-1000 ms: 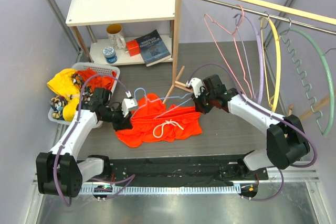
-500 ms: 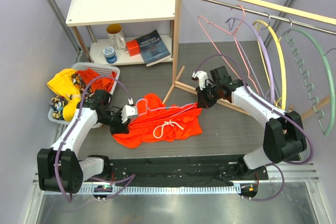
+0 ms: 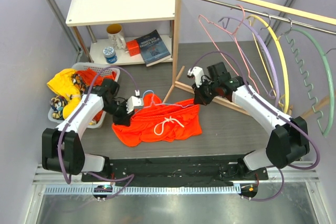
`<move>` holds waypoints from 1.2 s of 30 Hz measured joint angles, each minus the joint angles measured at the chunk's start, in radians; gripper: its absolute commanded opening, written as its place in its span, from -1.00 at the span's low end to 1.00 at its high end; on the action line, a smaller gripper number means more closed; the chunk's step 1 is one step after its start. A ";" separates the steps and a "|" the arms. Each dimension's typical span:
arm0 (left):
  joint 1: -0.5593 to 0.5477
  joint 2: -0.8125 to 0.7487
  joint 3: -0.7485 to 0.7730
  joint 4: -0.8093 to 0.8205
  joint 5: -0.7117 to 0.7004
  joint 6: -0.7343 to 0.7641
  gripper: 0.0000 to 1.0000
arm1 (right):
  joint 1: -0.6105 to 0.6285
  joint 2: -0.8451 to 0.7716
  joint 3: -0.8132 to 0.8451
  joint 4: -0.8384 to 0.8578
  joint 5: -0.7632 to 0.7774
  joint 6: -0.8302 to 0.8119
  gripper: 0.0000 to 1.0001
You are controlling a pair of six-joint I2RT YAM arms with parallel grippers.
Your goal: Place the shorts on the hanger
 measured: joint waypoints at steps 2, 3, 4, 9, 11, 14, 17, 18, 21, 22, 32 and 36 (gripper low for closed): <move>-0.045 0.000 0.003 0.006 -0.035 -0.025 -1.00 | 0.044 -0.007 0.004 -0.004 0.019 -0.005 -0.62; -0.071 -0.001 0.003 0.009 -0.056 -0.038 -1.00 | 0.070 -0.014 0.004 -0.013 0.029 -0.009 -0.44; -0.095 -0.002 0.003 0.008 -0.071 -0.050 -1.00 | 0.078 -0.019 0.006 -0.024 0.039 -0.016 -0.09; -0.117 -0.002 0.019 -0.005 -0.105 -0.086 -1.00 | 0.117 -0.045 0.035 -0.086 0.066 -0.059 0.40; -0.117 -0.003 0.033 -0.008 -0.106 -0.086 -1.00 | 0.114 -0.072 0.039 -0.104 0.064 -0.085 0.52; -0.117 -0.023 0.048 -0.014 -0.098 -0.078 -1.00 | 0.111 -0.136 0.039 -0.134 0.032 -0.140 0.51; -0.117 -0.045 0.079 -0.040 -0.082 -0.067 -0.99 | 0.117 -0.186 0.047 -0.146 -0.023 -0.193 0.41; -0.119 -0.048 0.096 -0.053 -0.075 -0.060 -1.00 | 0.127 -0.193 0.057 -0.147 -0.040 -0.208 0.41; -0.132 -0.054 0.148 -0.078 -0.063 -0.041 -1.00 | 0.174 -0.189 0.090 -0.131 -0.079 -0.244 0.40; -0.139 -0.058 0.161 -0.085 -0.062 -0.035 -1.00 | 0.200 -0.180 0.105 -0.126 -0.090 -0.257 0.38; -0.212 -0.095 0.246 -0.181 -0.019 0.026 -1.00 | 0.330 -0.045 0.218 -0.119 -0.129 -0.319 -0.18; -0.218 -0.106 0.277 -0.195 0.005 0.024 -1.00 | 0.337 -0.042 0.235 -0.149 -0.153 -0.312 -0.98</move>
